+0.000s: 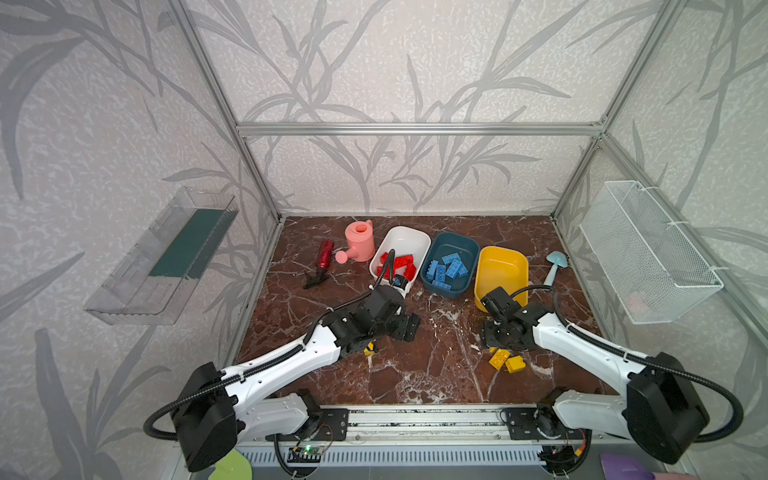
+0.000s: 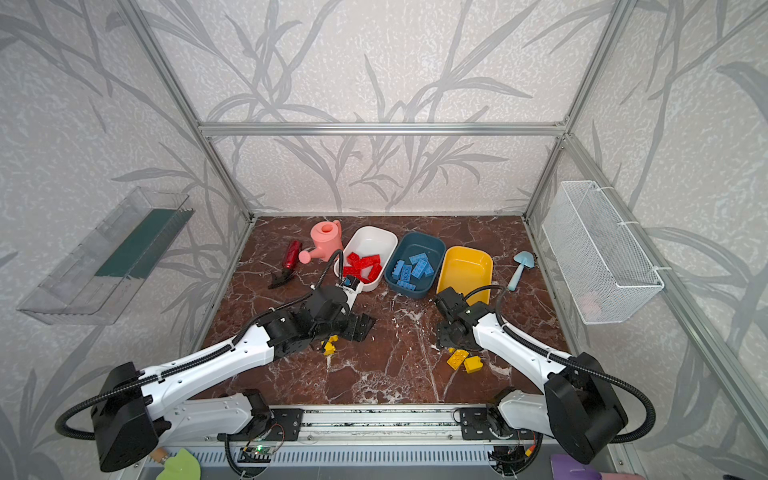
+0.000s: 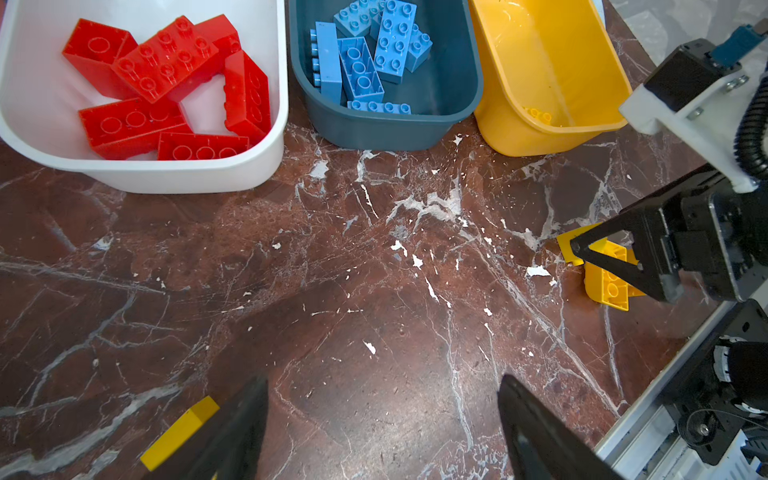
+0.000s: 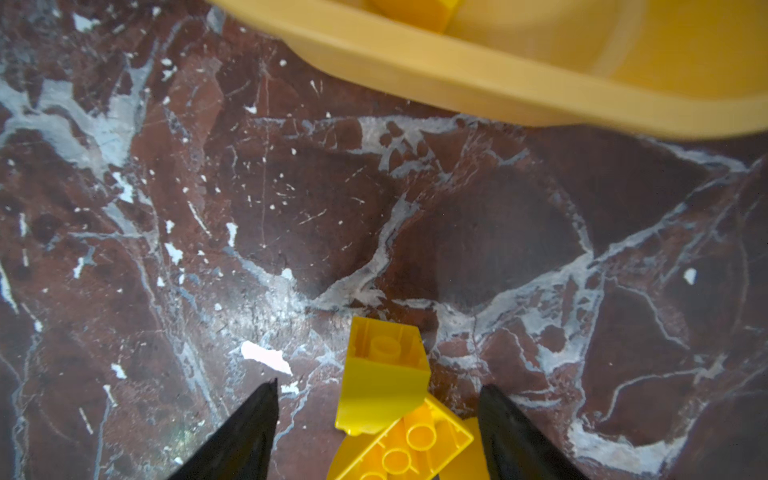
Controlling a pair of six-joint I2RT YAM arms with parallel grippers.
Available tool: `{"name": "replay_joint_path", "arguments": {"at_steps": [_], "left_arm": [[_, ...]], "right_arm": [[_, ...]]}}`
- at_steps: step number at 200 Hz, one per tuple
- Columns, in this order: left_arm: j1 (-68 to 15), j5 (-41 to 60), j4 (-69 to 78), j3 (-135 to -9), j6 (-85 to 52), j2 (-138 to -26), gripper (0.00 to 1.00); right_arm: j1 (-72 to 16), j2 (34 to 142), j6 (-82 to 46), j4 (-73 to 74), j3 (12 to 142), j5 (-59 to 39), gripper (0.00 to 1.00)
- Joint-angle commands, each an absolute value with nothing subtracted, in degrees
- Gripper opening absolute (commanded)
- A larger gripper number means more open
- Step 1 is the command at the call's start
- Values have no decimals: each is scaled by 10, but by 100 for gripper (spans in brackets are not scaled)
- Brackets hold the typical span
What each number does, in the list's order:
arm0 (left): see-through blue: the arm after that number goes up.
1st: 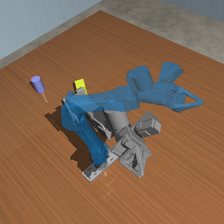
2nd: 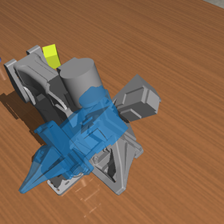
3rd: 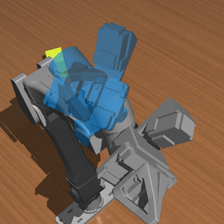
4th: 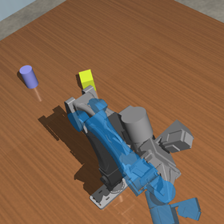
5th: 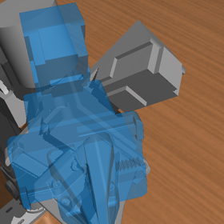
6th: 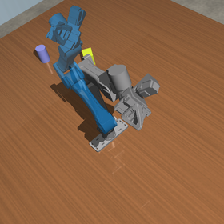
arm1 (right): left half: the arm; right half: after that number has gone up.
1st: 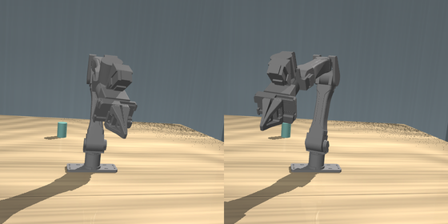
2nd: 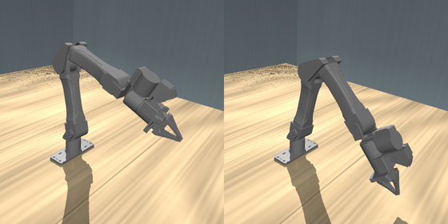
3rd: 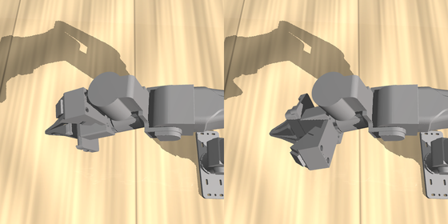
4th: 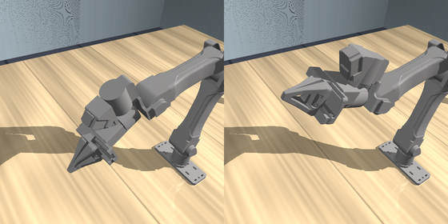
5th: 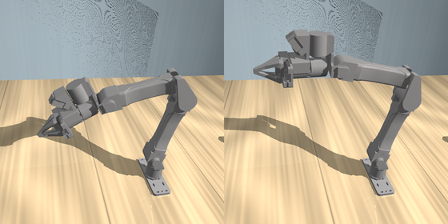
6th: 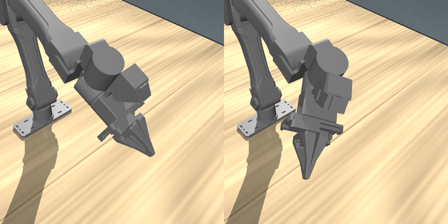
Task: Sort the legos into containers by color
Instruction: 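Grasp a yellow brick from the front cluster with the right gripper while left withdraws, then lift the yellow brick over the yellow tub and open the right gripper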
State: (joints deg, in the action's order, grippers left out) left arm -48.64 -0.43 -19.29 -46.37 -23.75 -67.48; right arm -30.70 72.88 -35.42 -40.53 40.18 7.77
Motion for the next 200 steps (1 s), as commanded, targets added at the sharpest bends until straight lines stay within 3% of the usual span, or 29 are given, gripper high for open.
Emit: {"name": "replay_joint_path", "arguments": {"at_steps": [1,99,121,200], "left_arm": [[-488,-18,-204,-468,-244,-675,86],[-487,-21,-207,-471,-244,-686,86],[-488,-23,-209,-471,-245,-686,85],[-488,-20,-222,-486,-245,-681,85]], "right_arm": [[-301,749,-359,-381,392,70,75],[-297,837,-351,-351,414,34,53],[-296,831,-346,-358,421,39,42],[-280,774,-310,-432,511,38,36]]}}
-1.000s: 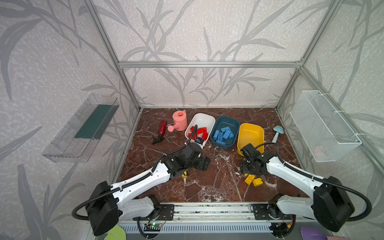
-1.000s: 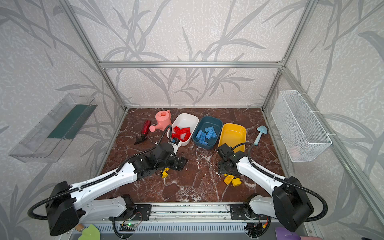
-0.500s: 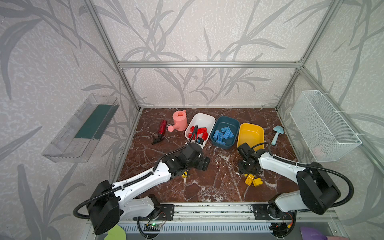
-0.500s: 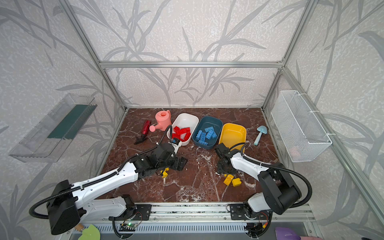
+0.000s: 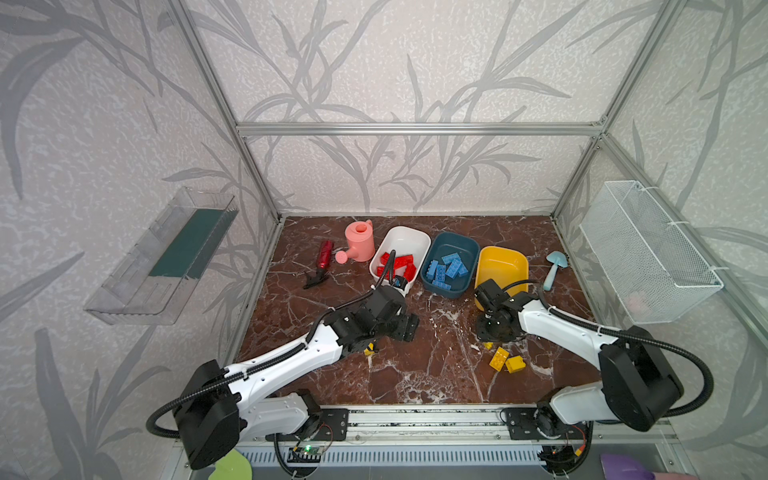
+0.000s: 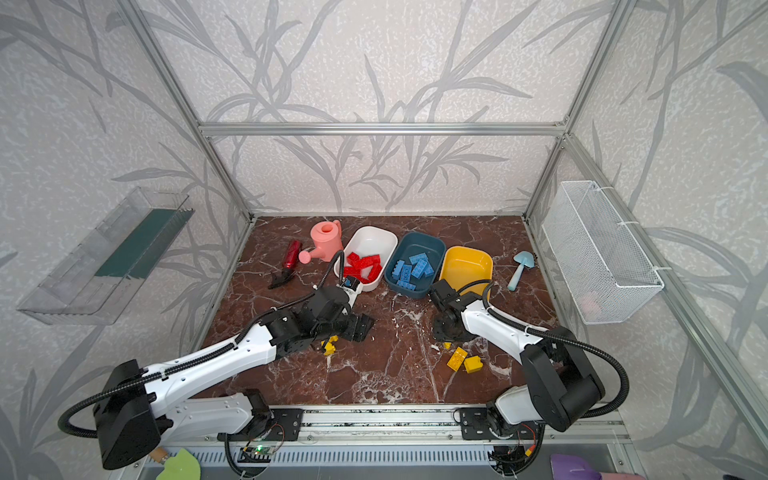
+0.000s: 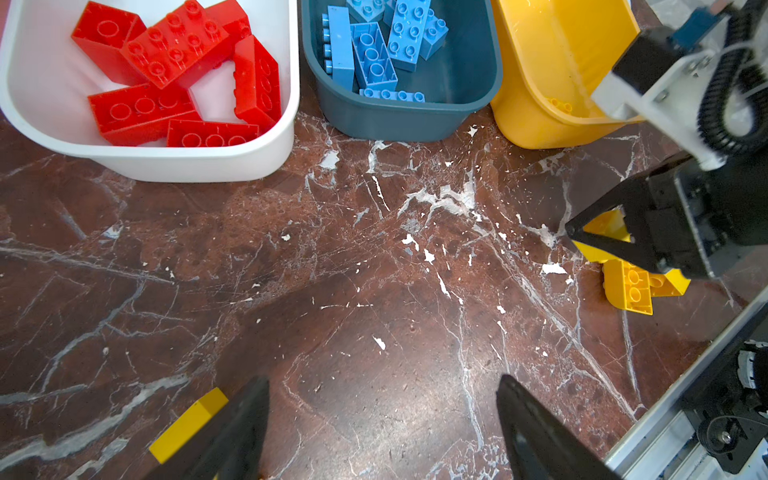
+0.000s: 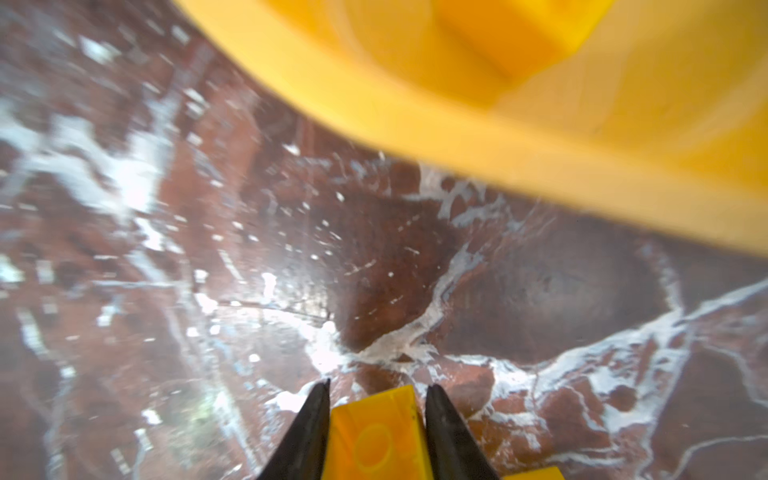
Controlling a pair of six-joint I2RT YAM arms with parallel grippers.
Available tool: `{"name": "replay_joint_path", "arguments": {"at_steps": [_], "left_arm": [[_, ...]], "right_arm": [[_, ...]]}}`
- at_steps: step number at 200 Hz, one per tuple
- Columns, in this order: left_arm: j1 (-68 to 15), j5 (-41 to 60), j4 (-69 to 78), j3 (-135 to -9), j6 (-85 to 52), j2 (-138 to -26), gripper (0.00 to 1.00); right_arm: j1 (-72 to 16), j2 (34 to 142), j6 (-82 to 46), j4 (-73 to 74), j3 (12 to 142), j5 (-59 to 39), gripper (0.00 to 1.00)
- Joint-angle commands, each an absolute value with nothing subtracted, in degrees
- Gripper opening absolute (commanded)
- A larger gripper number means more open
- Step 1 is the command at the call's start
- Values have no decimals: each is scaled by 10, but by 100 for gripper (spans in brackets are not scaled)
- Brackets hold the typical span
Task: Sort the legos into containers by color
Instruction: 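Lift the yellow brick over the yellow tub and open the right gripper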
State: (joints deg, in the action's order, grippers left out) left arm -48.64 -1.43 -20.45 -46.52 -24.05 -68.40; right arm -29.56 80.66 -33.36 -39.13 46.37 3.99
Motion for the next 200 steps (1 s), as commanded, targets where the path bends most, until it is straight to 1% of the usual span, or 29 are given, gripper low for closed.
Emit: {"name": "replay_joint_path", "arguments": {"at_steps": [1,35,73,90,112,167,186,200], "left_arm": [[-488,-20,-222,-486,-245,-681,86],[-488,-18,-224,-489,-249,-677,86],[-488,-5,-226,-486,-256,-676,85],[-488,4,-226,-484,-256,-676,85],[-490,9,-228,-479,-252,-675,85],[-501,-8,-251,-477,-244,-674,85],[-510,-17,-253,-478,-243,-680,85],[-518,-21,-249,-481,-246,-689,85]], "right_arm": [[-279,773,-309,-433,513,36,36],[-243,763,-291,-438,568,27,36],[-175,768,-259,-380,597,14,36],[-136,795,-261,-367,622,0,36],[-106,837,-266,-343,649,-6,36],[-83,942,-274,-310,715,-31,39],[-76,970,-277,-315,736,-47,41],[-73,976,-278,-323,749,-56,47]]}}
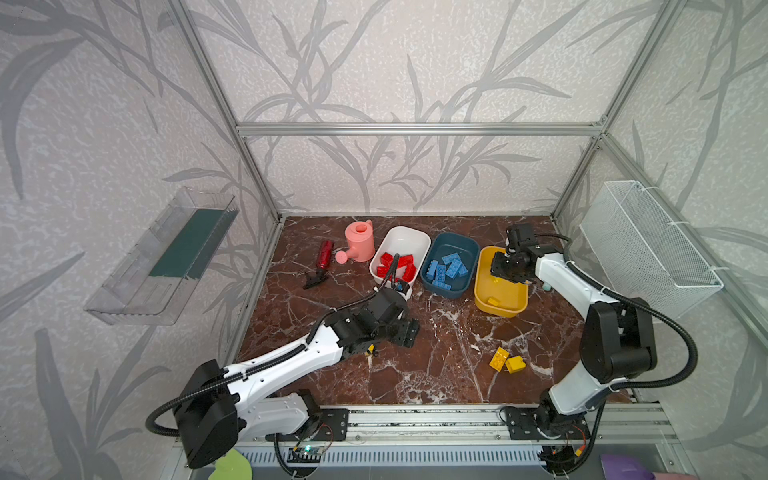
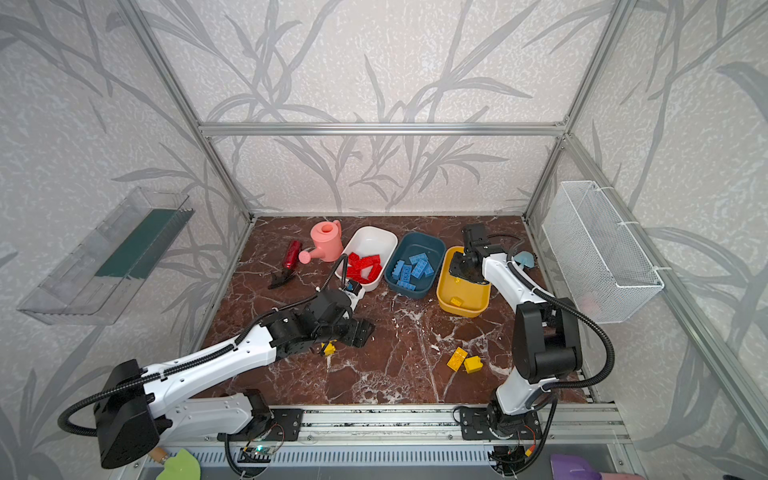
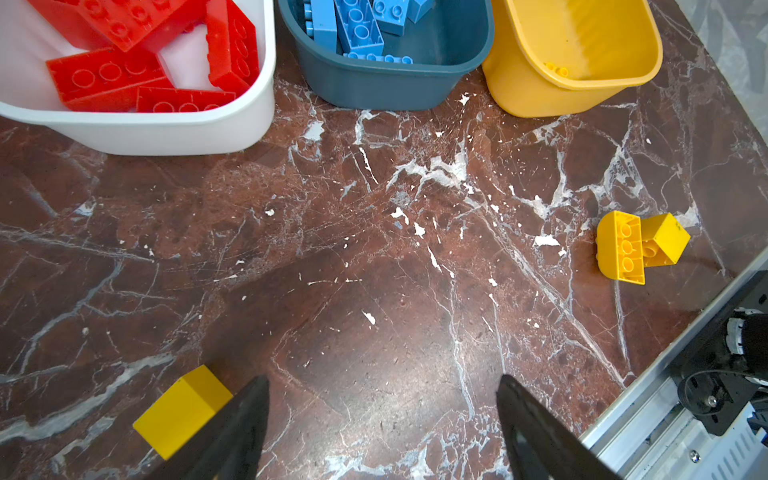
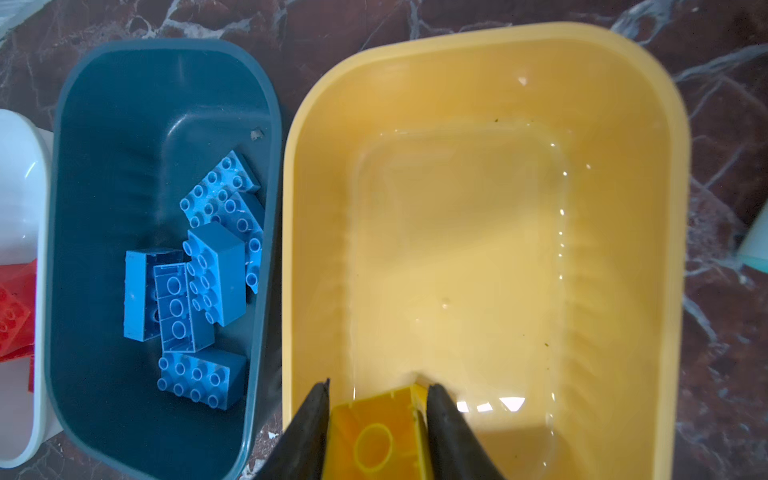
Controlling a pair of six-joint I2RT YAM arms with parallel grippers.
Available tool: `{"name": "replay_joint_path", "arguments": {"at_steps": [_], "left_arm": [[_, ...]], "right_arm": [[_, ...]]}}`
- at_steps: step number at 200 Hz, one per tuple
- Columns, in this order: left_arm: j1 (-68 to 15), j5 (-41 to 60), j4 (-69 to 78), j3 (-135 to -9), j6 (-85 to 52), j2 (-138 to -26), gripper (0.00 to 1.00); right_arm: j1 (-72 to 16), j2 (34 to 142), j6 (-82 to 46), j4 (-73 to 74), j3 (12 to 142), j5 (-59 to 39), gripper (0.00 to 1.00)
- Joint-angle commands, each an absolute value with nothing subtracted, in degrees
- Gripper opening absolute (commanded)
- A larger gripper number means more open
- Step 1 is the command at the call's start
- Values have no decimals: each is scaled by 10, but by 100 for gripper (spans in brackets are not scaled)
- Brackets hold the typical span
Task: Sort the legos into containers by color
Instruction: 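Lift the yellow brick over the yellow tub and open the right gripper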
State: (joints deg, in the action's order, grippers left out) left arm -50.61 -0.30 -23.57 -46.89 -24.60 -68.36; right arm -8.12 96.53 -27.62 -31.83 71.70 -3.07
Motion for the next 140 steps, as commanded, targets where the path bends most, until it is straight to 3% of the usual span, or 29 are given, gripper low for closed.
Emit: {"name": "replay_joint_path", "arguments": {"at_steps": [1,28,53,140], "left_arm": [[-519,-21,-249,-481,-246,-690,85],[-547,-34,-246,-502,-251,-724,85],[-580,-48,-235,-531,-262,-773,85],[-674,-19,-210,-694,-201,-978,84]], "right_arm": [[-73,977,-278,-324,750,-57,47],[-71,992,-279,-331,760,-63,66],[-68,963,-275,-340,763,-61,76],[-21,782,-297,-349,761,-86,85]]}}
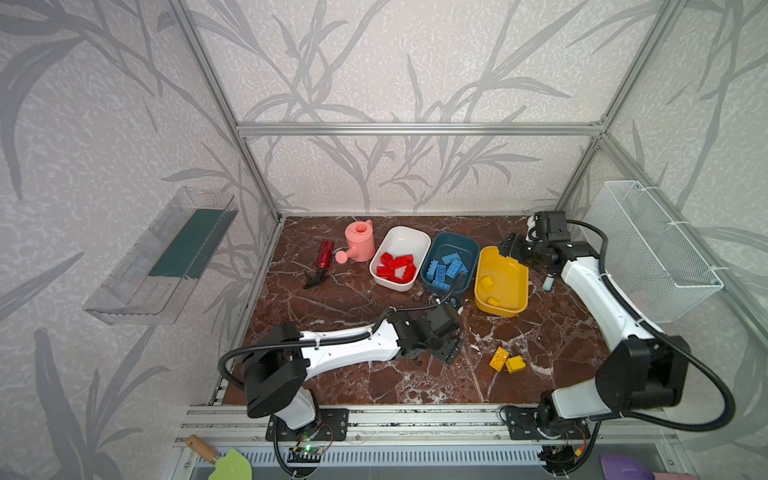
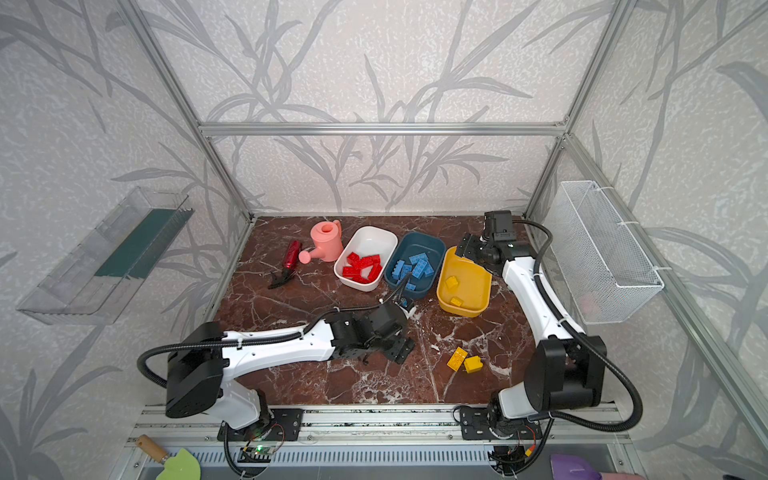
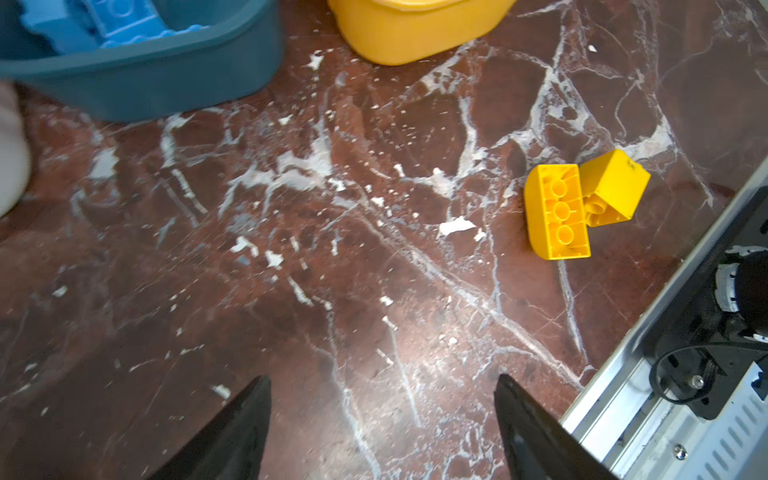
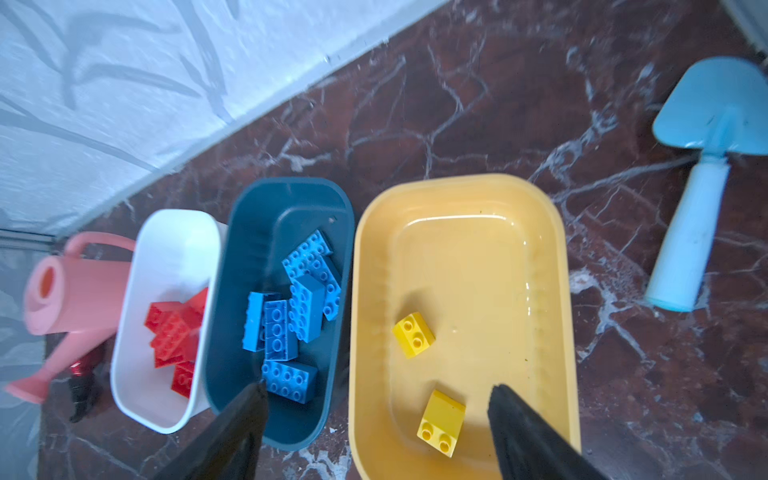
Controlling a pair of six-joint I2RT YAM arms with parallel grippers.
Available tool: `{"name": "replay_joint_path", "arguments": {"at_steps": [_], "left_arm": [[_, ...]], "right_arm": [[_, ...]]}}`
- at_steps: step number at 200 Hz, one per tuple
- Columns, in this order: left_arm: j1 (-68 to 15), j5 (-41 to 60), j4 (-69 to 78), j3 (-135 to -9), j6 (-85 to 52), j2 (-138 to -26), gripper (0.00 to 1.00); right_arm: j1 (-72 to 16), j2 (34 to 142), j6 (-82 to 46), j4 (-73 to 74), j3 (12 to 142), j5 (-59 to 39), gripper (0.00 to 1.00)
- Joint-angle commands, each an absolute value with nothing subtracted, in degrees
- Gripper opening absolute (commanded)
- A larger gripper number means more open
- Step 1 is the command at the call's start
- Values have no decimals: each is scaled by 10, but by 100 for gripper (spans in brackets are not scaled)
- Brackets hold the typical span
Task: Sort the legos into containers by color
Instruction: 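Grasp a yellow brick with the left gripper while the right moves toward the trowel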
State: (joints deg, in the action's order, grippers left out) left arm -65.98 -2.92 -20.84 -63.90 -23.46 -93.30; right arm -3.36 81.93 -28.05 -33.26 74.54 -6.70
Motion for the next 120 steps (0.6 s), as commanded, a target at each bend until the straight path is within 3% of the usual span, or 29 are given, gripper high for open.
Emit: {"name": "replay_joint_path", "arguments": {"at_steps": [1,40,120], "left_arm": [[-674,-18,-211,-697,-201,-981,84],[-688,10,-201,-762,-214,-1064,84],[-715,51,-216,-866,-225,-1188,84]], "right_arm": [[-21,779,-298,-349,761,-86,85],[-14,688,-337,-326,764,-69,88],[-12,669,-345,-343,837,-83,89]]}}
